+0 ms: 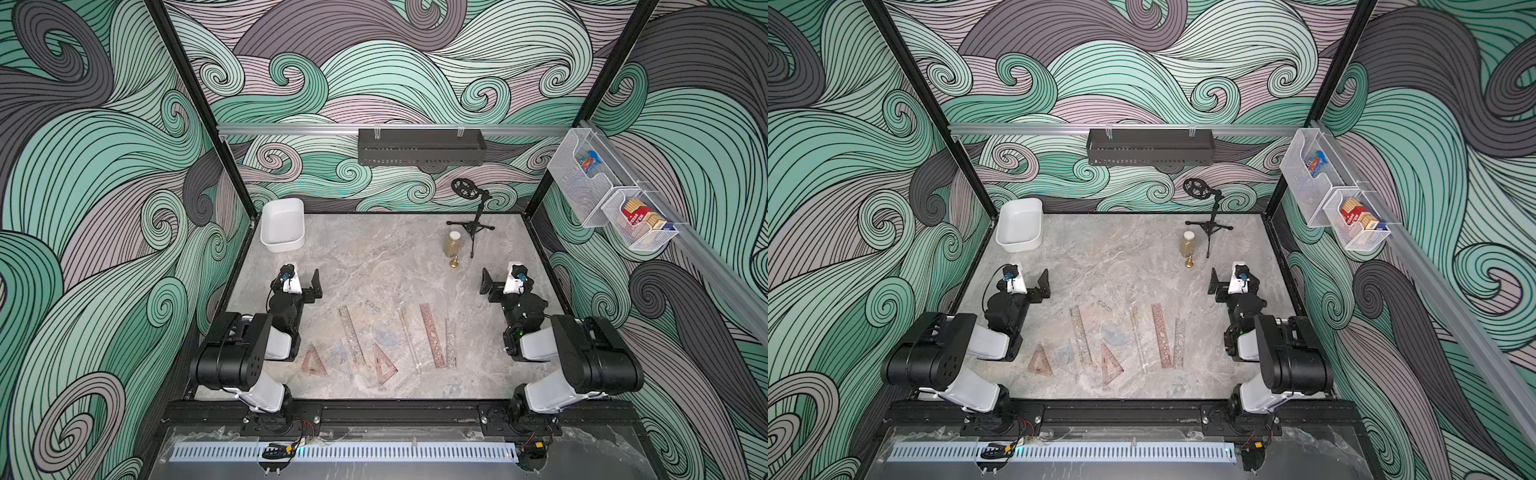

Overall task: Put the scattered rulers into the storage box
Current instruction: Move the storage box to the center of the board.

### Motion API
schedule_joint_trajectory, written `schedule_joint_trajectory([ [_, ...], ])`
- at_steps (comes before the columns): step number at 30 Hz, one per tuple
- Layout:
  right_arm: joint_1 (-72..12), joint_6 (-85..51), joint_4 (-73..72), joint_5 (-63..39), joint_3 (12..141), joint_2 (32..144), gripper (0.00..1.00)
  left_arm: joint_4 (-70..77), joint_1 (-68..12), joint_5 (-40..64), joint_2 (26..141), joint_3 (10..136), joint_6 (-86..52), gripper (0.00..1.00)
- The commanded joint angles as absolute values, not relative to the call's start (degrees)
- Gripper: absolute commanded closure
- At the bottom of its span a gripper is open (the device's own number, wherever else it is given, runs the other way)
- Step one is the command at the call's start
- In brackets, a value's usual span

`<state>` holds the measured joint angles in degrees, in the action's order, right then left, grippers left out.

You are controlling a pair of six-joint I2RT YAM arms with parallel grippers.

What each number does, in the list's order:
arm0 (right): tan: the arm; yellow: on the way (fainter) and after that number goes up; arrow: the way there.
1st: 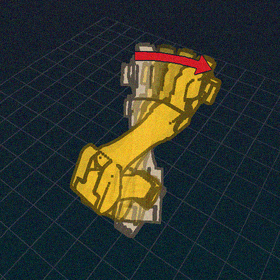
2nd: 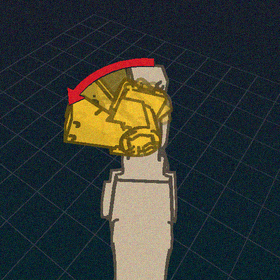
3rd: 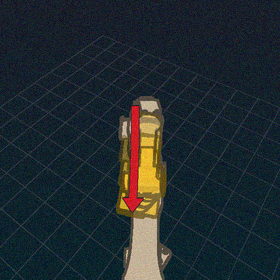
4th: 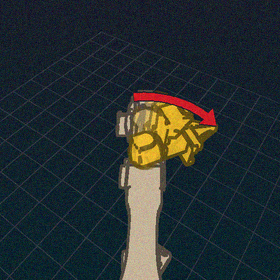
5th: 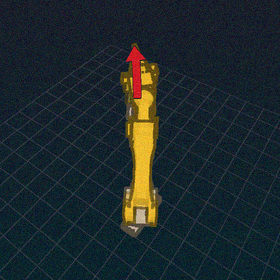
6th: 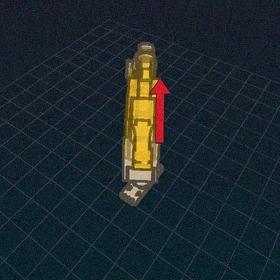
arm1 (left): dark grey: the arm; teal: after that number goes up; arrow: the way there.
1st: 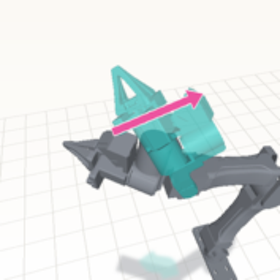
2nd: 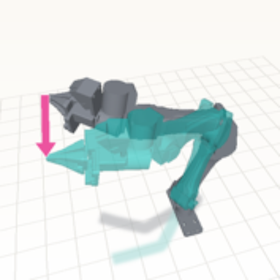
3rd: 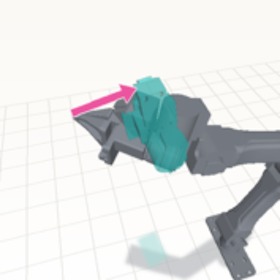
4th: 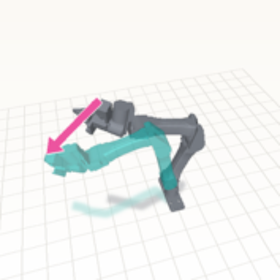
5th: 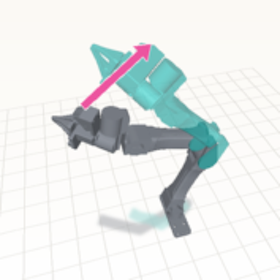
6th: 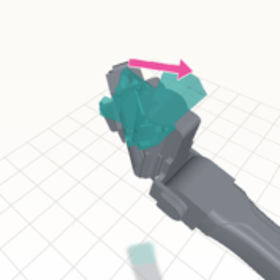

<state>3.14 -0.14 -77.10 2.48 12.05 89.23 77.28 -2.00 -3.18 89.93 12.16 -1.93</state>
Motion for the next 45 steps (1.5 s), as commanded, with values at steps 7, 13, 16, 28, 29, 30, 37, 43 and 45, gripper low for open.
schedule_joint_trajectory([
  [7, 3.4, 0.0, -77.7, 2.8, 12.2, 88.9, 0.0, 77.6, -1.7, -2.7, 90.1, 12.5, -1.8, 0.02],
  [13, -0.5, -0.7, -60.7, 14.3, 15.4, 75.8, 0.0, 67.6, -2.2, -12.0, 81.1, 14.6, -4.1, 0.01],
  [16, -5.7, -11.3, -45.8, 16.2, 22.6, 70.2, 0.0, 49.2, -3.4, -20.0, 73.6, 23.2, -14.2, 0.01],
  [28, -30.1, -12.3, -26.5, 5.8, 49.7, 91.2, 0.0, 4.2, -2.4, -14.8, 106.5, 81.2, -20.0, 0.03],
  [29, -30.7, -12.3, -27.4, 3.3, 49.4, 91.5, 0.0, 2.1, -2.2, -14.4, 109.3, 85.6, -18.7, 0.03],
  [30, -31.4, -12.7, -27.5, 0.5, 49.5, 91.8, 0.0, -0.4, -1.8, -14.0, 112.7, 90.7, -17.1, 0.03],
  [37, -34.9, -14.1, -22.8, -6.3, 51.8, 93.9, 0.0, -22.2, 1.9, -13.3, 136.6, 125.9, -16.6, 0.05],
  [43, -35.2, -12.8, -22.5, -5.4, 51.5, 95.1, 0.0, -25.5, 2.0, -4.4, 146.8, 136.7, -17.1, 0.12],
  [45, -35.2, -12.4, -22.5, -5.5, 51.5, 95.3, 0.0, -24.0, 2.0, -2.6, 147.0, 135.1, -17.6, 0.14],
])
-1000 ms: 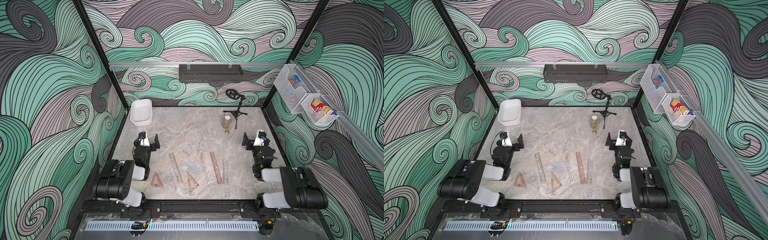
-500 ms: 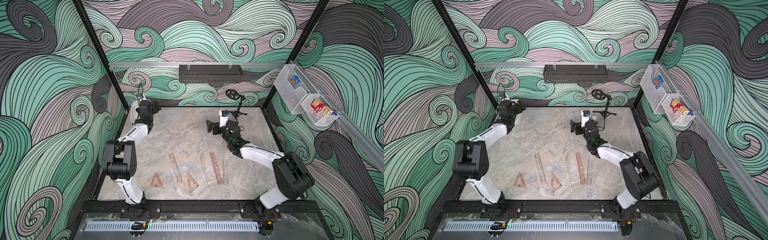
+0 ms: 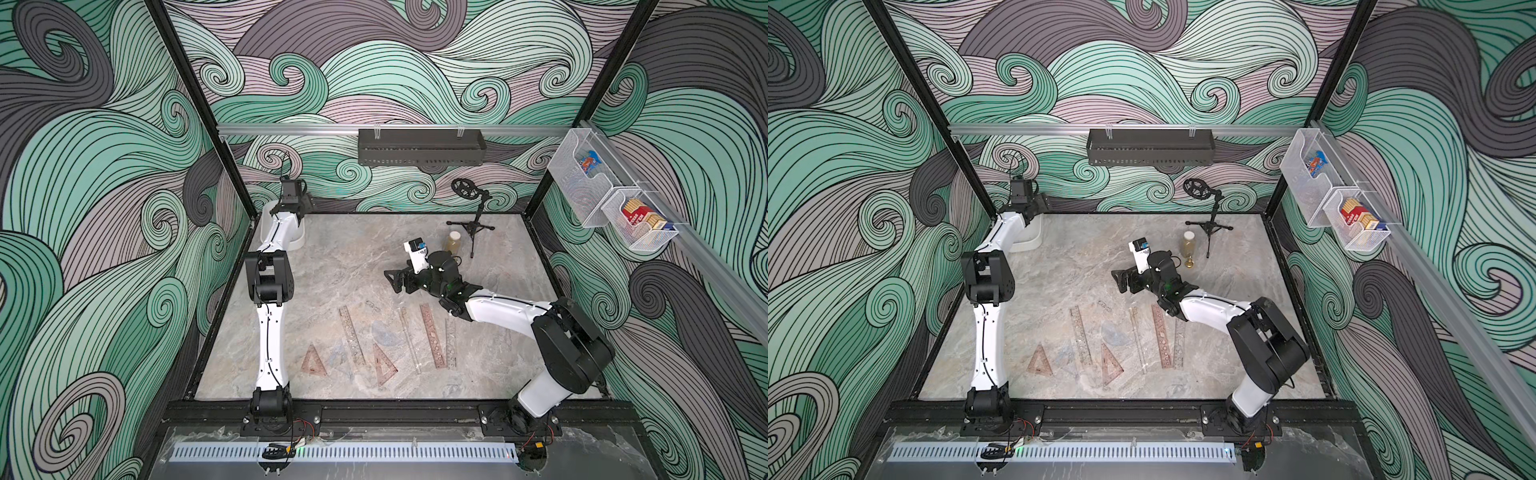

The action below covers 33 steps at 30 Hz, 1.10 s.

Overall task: Put the scattered rulers into the storage box
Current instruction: Move the storage box to the center of the board.

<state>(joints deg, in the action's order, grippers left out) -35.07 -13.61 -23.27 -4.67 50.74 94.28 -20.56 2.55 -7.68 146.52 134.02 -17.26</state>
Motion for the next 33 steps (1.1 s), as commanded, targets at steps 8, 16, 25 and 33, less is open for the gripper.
schedule_joint_trajectory([
  [8, -35.2, -12.4, -22.4, -5.2, 51.9, 96.6, 0.0, -23.2, 2.1, -2.6, 146.6, 132.9, -17.1, 0.33],
  [16, -35.0, -12.5, -22.5, -3.0, 51.2, 94.2, 0.0, -22.9, 2.2, -2.8, 144.9, 129.3, -17.5, 0.53],
  [25, -34.5, -12.9, -22.5, -1.8, 50.0, 90.0, 0.0, -25.5, 1.0, 2.2, 141.2, 125.8, -18.1, 0.84],
  [33, -33.7, -14.7, -19.7, -0.7, 46.6, 82.3, 0.0, -26.3, -7.9, 7.2, 128.0, 108.3, -16.1, 1.0],
])
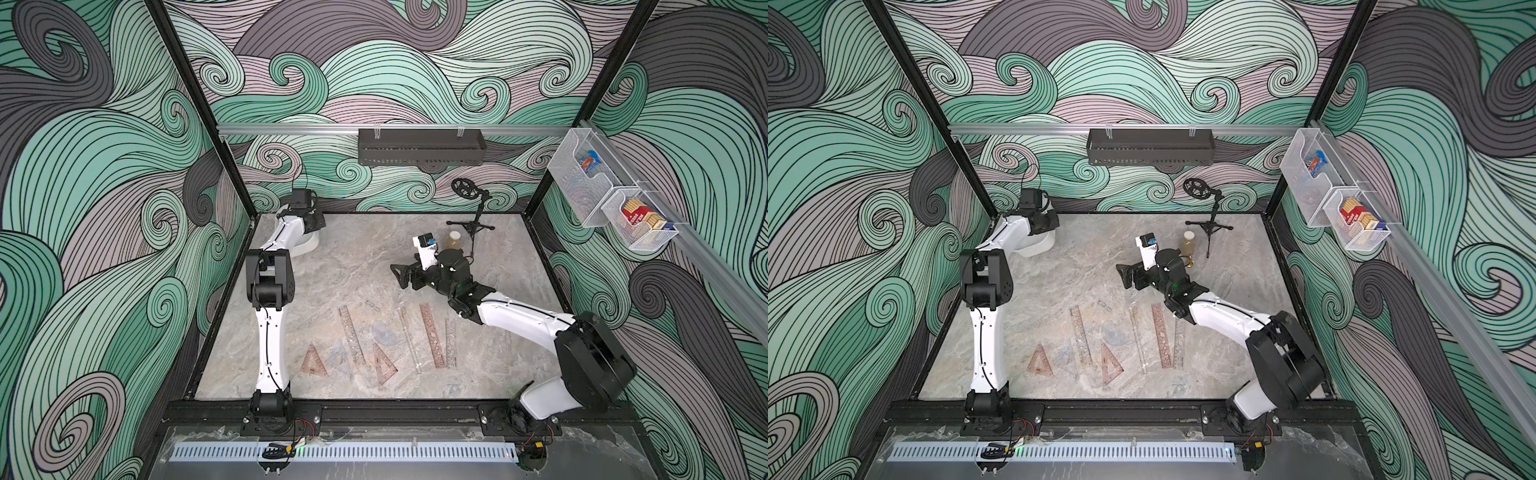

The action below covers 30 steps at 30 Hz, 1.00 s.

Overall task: Put the scattered rulers into the storage box
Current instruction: Move the storage box to the center of the board.

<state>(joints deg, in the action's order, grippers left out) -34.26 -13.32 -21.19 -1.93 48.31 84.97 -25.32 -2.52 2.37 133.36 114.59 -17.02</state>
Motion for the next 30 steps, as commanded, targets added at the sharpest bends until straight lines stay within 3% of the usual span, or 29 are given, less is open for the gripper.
schedule_joint_trajectory([
  [1, -33.4, -15.3, -19.1, -1.0, 46.0, 81.4, 0.0, -24.4, -9.5, 8.2, 125.8, 105.2, -15.5, 1.0],
  [11, -29.1, -19.2, -18.4, 1.2, 33.9, 69.2, 0.0, -22.5, -26.4, 4.9, 118.9, 88.5, -6.7, 1.0],
  [16, -27.2, -18.5, -18.2, -3.2, 35.6, 71.5, 0.0, -24.1, -29.1, 2.4, 116.5, 85.5, -6.6, 0.92],
  [17, -27.0, -18.5, -18.1, -4.9, 36.8, 73.0, 0.0, -24.1, -29.1, 3.0, 115.6, 84.8, -8.0, 0.86],
  [19, -26.8, -18.6, -18.2, -6.2, 39.8, 76.8, 0.0, -23.5, -29.1, 4.2, 112.8, 83.1, -11.5, 0.65],
  [23, -26.0, -18.5, -17.5, -6.7, 48.5, 87.8, 0.0, -20.2, -28.8, 3.5, 104.8, 79.1, -19.7, 0.47],
  [30, -22.7, -14.7, -3.8, -5.2, 79.5, 115.6, 0.0, -24.0, -25.2, 2.4, 93.5, 71.1, -25.8, 0.34],
])
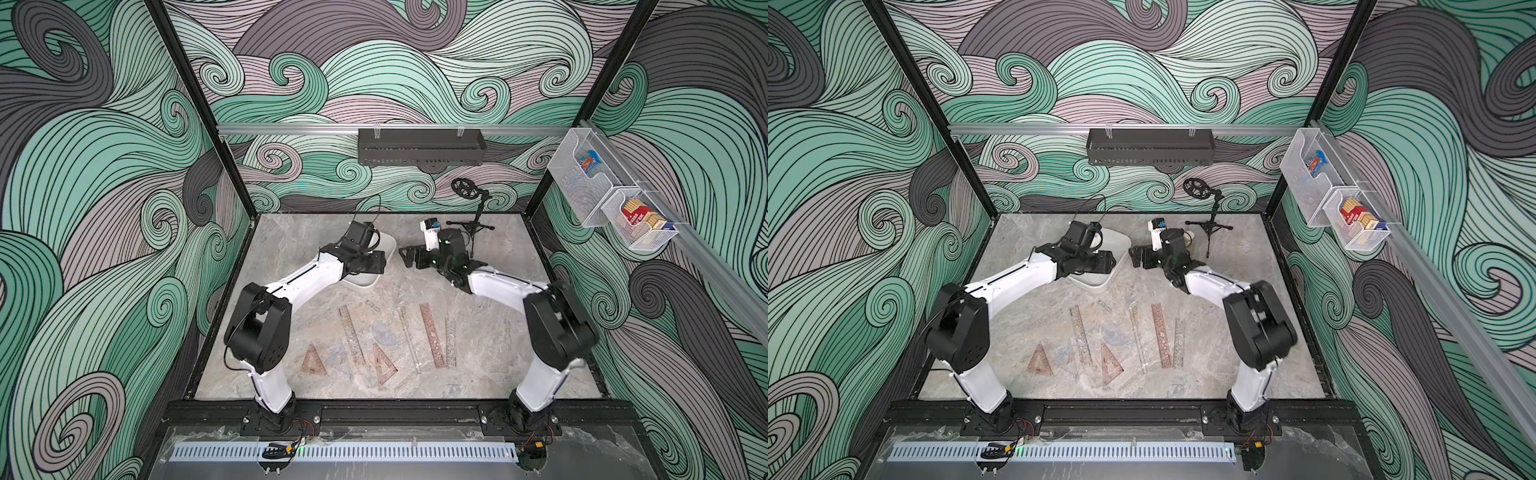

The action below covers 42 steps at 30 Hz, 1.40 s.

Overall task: Put the scattered rulers into the storage box
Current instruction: Move the storage box to the center of the board, then adjust the storage box at the center of the board.

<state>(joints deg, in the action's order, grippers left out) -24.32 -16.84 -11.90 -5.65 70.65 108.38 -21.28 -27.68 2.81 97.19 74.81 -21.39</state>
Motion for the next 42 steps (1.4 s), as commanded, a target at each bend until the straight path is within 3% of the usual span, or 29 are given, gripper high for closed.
schedule_joint_trajectory([
  [1, -22.2, -14.6, -2.1, -5.2, 83.4, 118.8, 0.0, -24.0, -23.8, 3.0, 92.0, 69.3, -26.4, 0.31],
  [3, -21.8, -14.3, 1.7, -5.9, 92.1, 125.2, 0.0, -23.6, -19.9, 6.3, 89.1, 65.5, -27.4, 0.22],
  [8, -21.8, -15.6, 5.0, -12.6, 105.1, 135.4, 0.0, -22.2, -14.6, 13.3, 86.9, 61.1, -27.8, 0.12],
  [17, -24.0, -15.3, 5.0, -18.9, 109.8, 139.3, 0.05, -17.5, -13.0, 15.6, 89.8, 58.5, -29.2, 0.09],
  [29, -24.5, -13.3, 4.8, -24.3, 106.0, 135.5, 0.23, -13.5, -12.4, 17.0, 96.6, 62.7, -30.9, 0.1],
  [42, -25.1, -12.8, -1.4, -21.0, 84.4, 120.1, 0.24, -8.4, -12.5, 19.6, 100.7, 66.2, -32.6, 0.1],
])
